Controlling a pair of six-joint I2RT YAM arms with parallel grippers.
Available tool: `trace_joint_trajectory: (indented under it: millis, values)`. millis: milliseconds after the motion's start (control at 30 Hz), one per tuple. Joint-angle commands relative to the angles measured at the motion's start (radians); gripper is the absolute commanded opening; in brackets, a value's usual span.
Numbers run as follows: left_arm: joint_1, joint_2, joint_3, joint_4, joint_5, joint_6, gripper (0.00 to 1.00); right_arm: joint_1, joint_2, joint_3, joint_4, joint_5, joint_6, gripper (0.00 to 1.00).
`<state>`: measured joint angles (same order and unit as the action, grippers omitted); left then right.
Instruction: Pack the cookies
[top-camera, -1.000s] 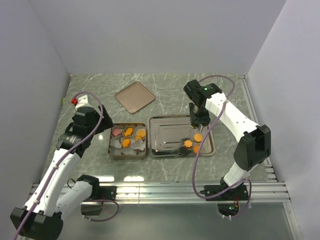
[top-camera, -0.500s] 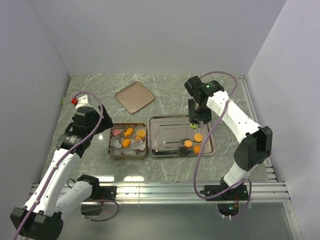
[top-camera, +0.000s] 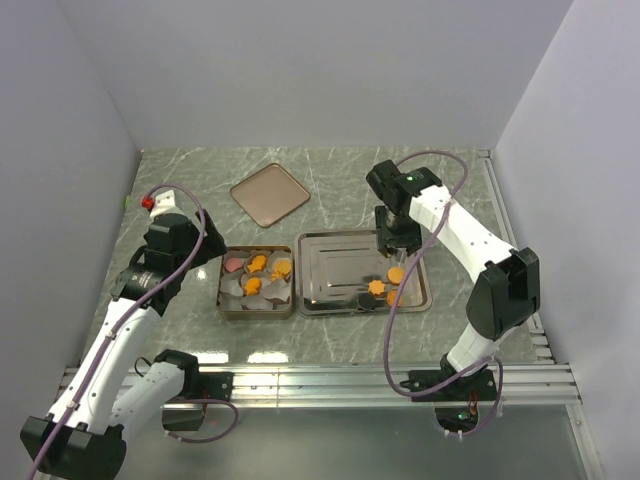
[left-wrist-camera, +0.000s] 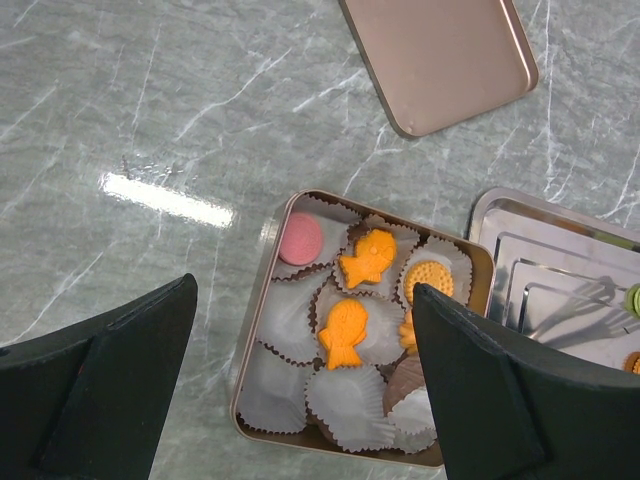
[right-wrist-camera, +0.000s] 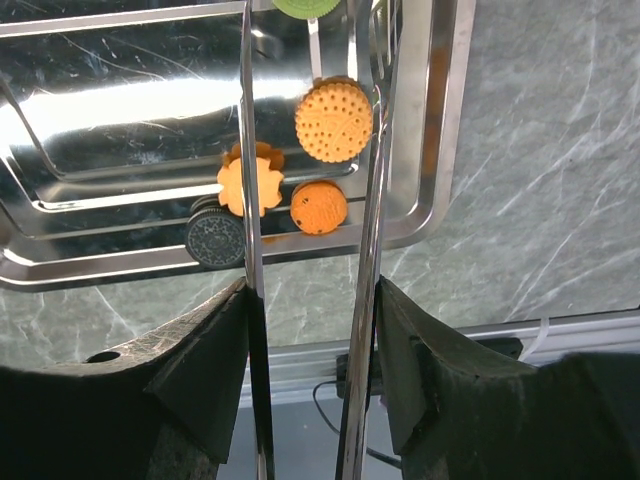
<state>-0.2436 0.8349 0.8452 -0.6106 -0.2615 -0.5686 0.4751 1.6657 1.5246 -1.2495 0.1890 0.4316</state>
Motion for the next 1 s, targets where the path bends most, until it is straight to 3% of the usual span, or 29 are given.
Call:
trace_joint_trajectory:
  millis: [0, 367, 733, 967]
  values:
    - [-0.003, -0.014, 0.009, 0.009, -0.025, -0.014, 0.95, -0.007, 0.028, 0.017, 0.032, 0.000, -0.011, 0.58]
    - [-0.003, -0.016, 0.011, 0.008, -0.039, -0.020, 0.95, -0.009, 0.060, 0.009, 0.042, -0.020, -0.025, 0.57]
    - [-0.003, -0.011, 0.009, 0.008, -0.038, -0.019, 0.95, -0.010, 0.028, -0.024, 0.045, -0.039, -0.021, 0.41]
    - [-0.003, -0.007, 0.015, -0.006, -0.039, -0.016, 0.95, -0.007, 0.019, 0.153, -0.024, -0.082, -0.002, 0.40]
